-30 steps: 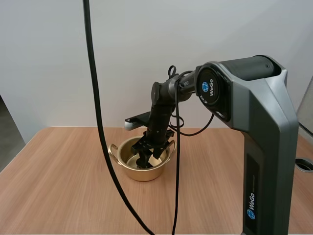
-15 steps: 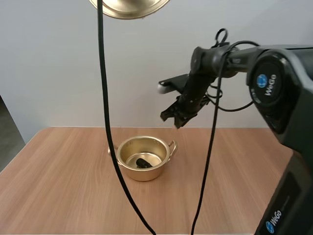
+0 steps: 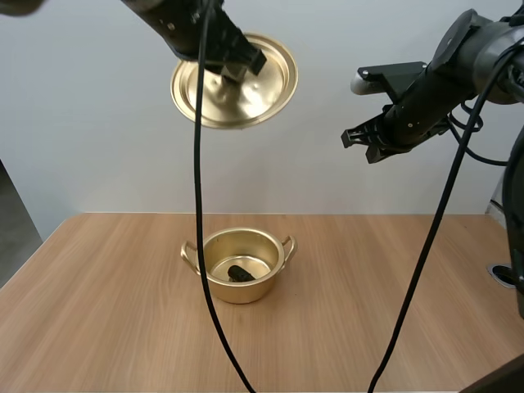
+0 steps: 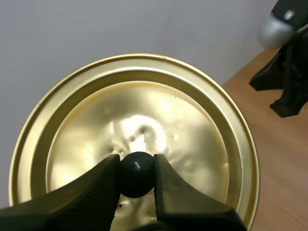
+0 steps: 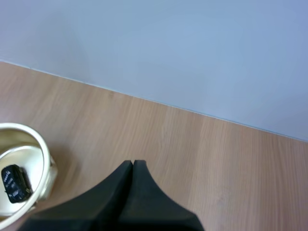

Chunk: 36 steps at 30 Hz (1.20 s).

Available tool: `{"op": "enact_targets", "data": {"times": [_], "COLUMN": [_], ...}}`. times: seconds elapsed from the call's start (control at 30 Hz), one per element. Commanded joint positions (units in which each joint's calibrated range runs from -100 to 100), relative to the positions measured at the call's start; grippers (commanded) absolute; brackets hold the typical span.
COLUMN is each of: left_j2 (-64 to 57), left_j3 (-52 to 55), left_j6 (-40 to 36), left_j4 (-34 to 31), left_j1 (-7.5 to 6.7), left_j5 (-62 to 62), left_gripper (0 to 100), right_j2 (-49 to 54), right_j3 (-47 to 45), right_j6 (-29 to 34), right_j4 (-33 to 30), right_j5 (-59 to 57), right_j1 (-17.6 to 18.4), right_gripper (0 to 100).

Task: Open the pot, put the car inside, and close it

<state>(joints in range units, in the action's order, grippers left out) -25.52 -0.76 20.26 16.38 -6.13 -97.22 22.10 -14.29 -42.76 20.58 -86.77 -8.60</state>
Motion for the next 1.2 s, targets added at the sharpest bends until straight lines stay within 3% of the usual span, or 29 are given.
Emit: {"op": "enact_targets", "data": {"times": [0.0, 0.17, 0.33, 0.7, 1.17], "left_j2": [0.62, 3.93, 4.91, 11.65, 20.22], "left_j3": [15.91, 26.21, 29.79, 30.14, 30.54], "left_j6": [0.81, 2.19, 2.89, 2.79, 2.79], "left_j4": [-0.38, -0.38, -0.42, 0.65, 0.91], "left_j1": [0.04, 0.04, 0.04, 0.04, 0.04], "left_j5": [6.18, 11.4, 16.91, 13.96, 20.82], "left_gripper": [0, 0, 0, 0, 0], "right_j2": [0.85, 1.66, 1.79, 1.79, 1.79], "right_j3": [0.09, 0.09, 0.09, 0.09, 0.09], "right_j6": [-0.08, -0.08, -0.08, -1.56, -2.82], "right_j4": [0.14, 0.67, 0.79, 1.83, 2.24], "right_j5": [-0.09, -0.32, -0.32, -0.32, -0.32], "right_j1": [-0.02, -0.02, -0.02, -0.02, -0.02], "right_gripper": [0, 0, 0, 0, 0]}}
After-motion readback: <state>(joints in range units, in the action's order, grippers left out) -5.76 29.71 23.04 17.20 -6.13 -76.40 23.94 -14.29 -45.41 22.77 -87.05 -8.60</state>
